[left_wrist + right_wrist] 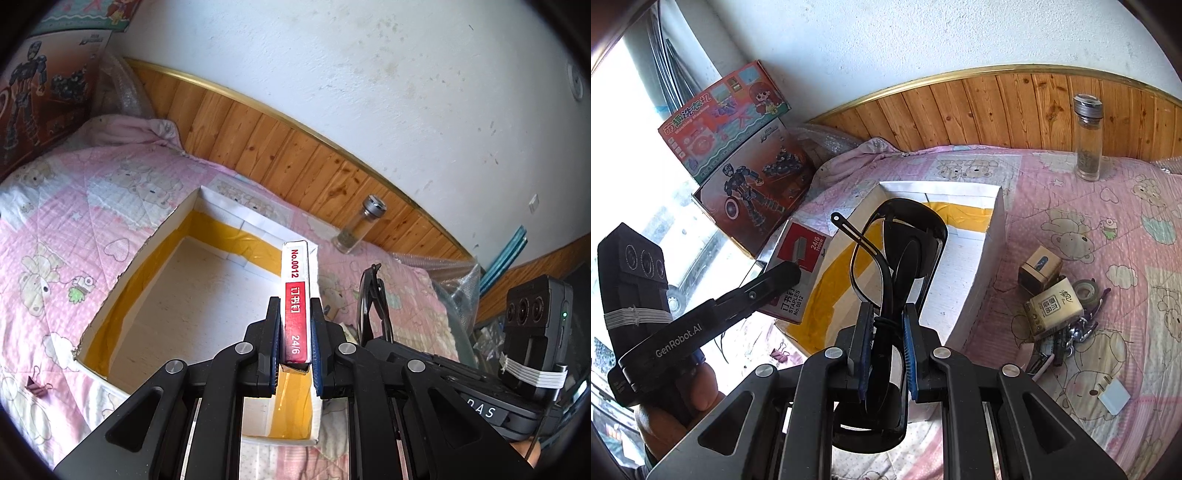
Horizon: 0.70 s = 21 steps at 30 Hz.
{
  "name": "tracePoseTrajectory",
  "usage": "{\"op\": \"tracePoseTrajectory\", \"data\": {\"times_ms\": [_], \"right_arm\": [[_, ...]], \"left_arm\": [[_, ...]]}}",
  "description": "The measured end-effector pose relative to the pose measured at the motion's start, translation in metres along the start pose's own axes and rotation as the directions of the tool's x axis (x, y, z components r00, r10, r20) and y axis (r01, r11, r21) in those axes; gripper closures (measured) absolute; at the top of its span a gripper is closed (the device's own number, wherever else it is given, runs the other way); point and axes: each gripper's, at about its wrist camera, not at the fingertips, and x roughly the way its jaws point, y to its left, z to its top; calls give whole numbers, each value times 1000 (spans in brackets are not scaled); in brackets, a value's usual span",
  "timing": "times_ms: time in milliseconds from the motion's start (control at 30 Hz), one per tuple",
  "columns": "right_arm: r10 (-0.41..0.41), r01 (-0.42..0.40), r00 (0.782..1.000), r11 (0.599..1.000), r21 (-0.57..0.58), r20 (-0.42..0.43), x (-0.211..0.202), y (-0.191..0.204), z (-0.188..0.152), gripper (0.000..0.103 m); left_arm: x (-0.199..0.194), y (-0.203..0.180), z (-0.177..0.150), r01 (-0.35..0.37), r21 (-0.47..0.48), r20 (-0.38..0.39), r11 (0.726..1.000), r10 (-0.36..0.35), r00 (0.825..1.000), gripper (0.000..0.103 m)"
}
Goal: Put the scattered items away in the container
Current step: 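Lower the staple box and glasses into the white box with both grippers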
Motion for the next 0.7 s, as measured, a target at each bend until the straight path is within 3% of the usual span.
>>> {"op": "tracePoseTrajectory", "data": {"times_ms": [700], "right_arm": [[-4,4,1000,1000,-30,-24,29,7,30,86]], "left_arm": [[36,20,28,-84,14,-43,996,85,995,89]]}}
